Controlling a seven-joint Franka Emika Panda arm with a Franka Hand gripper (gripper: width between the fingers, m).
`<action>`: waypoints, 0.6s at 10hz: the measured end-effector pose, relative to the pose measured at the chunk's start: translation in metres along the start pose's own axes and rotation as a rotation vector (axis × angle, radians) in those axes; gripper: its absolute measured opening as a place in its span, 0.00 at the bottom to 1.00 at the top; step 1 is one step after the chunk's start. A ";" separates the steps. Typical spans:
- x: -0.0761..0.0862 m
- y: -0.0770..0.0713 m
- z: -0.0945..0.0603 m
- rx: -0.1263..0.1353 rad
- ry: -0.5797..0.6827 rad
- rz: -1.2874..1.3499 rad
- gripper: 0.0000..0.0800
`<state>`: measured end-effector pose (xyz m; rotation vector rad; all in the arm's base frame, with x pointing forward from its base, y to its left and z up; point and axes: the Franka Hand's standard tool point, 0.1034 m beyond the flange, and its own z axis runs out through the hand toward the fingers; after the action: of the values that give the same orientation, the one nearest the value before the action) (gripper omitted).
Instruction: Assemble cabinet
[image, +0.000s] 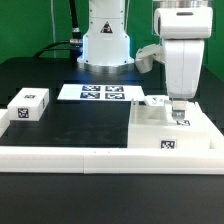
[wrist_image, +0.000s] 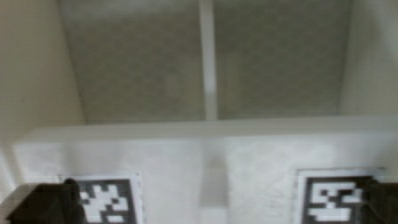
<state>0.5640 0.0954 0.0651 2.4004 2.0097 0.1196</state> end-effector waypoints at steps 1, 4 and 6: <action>-0.002 -0.008 -0.007 -0.001 -0.006 -0.005 1.00; -0.008 -0.030 -0.027 -0.006 -0.024 -0.020 1.00; -0.014 -0.044 -0.032 -0.001 -0.035 -0.023 1.00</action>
Offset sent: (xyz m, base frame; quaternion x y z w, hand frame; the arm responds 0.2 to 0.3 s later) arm -0.0414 0.0055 0.0263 0.0185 0.0110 -0.0211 0.9995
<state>0.5161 0.0878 0.0941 2.3617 2.0209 0.0776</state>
